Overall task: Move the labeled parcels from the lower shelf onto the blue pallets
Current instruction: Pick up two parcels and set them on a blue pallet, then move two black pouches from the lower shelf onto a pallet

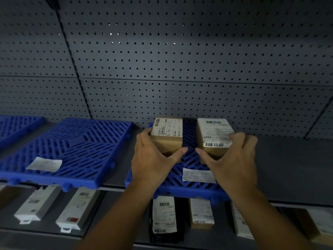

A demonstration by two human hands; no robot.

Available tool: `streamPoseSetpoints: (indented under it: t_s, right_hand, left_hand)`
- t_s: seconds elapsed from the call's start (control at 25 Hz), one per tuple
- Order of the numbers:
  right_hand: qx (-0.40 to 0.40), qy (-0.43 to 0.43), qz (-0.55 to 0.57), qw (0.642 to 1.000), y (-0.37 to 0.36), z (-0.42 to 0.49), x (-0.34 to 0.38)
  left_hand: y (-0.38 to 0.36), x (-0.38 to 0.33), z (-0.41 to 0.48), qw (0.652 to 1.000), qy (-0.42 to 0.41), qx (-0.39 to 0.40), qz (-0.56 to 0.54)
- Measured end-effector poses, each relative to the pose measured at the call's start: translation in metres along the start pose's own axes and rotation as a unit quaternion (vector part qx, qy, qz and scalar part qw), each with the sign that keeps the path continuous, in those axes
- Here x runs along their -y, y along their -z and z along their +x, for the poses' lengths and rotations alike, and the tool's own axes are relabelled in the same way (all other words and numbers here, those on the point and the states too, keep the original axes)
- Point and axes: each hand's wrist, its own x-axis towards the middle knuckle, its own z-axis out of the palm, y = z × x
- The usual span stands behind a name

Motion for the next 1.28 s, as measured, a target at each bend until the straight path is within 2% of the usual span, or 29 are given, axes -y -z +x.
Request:
streamPoseSetpoints:
  t_s: [0.2, 0.28, 0.52, 0.64, 0.84, 0.96, 1.16, 1.28]
  right_hand:
    - [0.019, -0.011, -0.036, 0.999, 0.006, -0.002, 0.004]
    - [0.029, -0.029, -0.054, 0.998, 0.013, -0.003, 0.008]
    - [-0.009, -0.017, -0.048, 0.999, 0.057, -0.006, -0.01]
    - [-0.051, -0.036, -0.079, 0.995, 0.094, -0.007, -0.036]
    - [-0.042, -0.097, -0.194, 0.975, 0.183, -0.011, -0.123]
    - [-0.043, -0.137, -0.221, 0.965, 0.246, -0.012, -0.193]
    - [-0.076, -0.172, -0.256, 0.948, 0.354, -0.011, -0.318]
    - [-0.085, -0.193, -0.276, 0.938, 0.41, -0.006, -0.384]
  left_hand:
    - [0.003, -0.007, -0.001, 1.0, 0.006, 0.015, 0.01]
    - [0.012, -0.014, 0.0, 1.0, -0.006, -0.002, 0.027]
    - [0.022, -0.052, -0.006, 0.989, -0.132, -0.068, 0.0]
    - [-0.002, -0.086, -0.02, 0.982, -0.184, -0.042, -0.019]
    - [-0.076, -0.165, -0.069, 0.966, -0.242, 0.064, -0.062]
    - [-0.138, -0.216, -0.11, 0.956, -0.267, 0.109, -0.059]
    - [-0.259, -0.318, -0.186, 0.938, -0.279, 0.195, -0.073]
    - [-0.321, -0.371, -0.227, 0.933, -0.267, 0.219, -0.097]
